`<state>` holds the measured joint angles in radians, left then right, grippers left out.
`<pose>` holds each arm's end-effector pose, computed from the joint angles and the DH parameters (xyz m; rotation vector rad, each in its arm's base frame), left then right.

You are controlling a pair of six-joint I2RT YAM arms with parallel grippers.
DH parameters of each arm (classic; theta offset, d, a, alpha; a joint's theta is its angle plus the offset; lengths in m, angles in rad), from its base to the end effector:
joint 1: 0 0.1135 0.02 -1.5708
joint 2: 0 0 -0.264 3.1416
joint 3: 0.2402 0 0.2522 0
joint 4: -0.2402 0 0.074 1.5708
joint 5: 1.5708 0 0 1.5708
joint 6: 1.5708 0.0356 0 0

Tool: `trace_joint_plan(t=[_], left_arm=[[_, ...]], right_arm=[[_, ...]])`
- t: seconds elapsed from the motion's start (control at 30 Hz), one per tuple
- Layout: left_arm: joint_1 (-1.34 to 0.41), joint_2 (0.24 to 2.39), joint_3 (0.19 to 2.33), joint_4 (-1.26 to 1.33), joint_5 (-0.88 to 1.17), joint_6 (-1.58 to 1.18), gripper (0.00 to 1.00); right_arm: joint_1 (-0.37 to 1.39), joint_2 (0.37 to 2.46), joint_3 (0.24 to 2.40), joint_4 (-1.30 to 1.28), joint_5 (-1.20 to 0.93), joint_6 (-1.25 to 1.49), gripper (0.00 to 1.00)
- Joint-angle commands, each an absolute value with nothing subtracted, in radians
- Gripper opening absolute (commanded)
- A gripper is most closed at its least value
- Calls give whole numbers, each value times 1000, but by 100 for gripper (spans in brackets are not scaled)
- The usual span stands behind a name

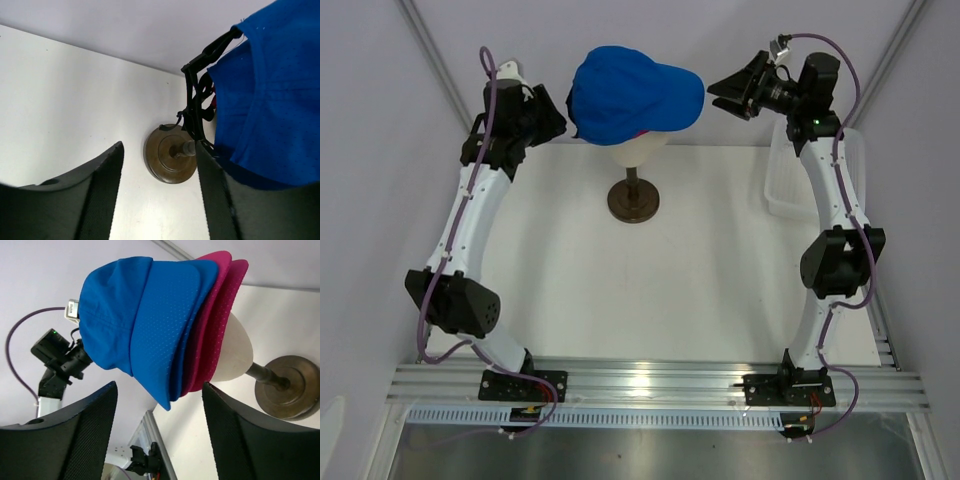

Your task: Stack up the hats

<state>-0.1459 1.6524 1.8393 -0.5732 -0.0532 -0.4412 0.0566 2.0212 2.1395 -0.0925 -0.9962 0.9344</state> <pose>0.3689 -0.0523 0.4398 -0.3249 1.9445 -0.3335 0.4620 0.0561 0.4421 -0.1247 1.7760 1.5024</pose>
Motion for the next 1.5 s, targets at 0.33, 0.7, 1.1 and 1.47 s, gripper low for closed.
trace_joint_plan(t=[0.33, 0.7, 1.1, 1.47], left_arm=[[-133, 1424, 1839, -640, 72, -382, 97], [-133, 1184, 1562, -569, 167, -390, 99], [-133, 1160, 1529, -574, 135, -388, 99], [-133, 1154, 1529, -577, 132, -379, 99]], right_arm=[[172, 1628, 1687, 75, -659, 815, 80], [221, 1687, 1759, -16, -444, 684, 77], [224, 1736, 1798, -12, -498, 722, 65], [235, 1784, 1848, 12, -529, 747, 46]])
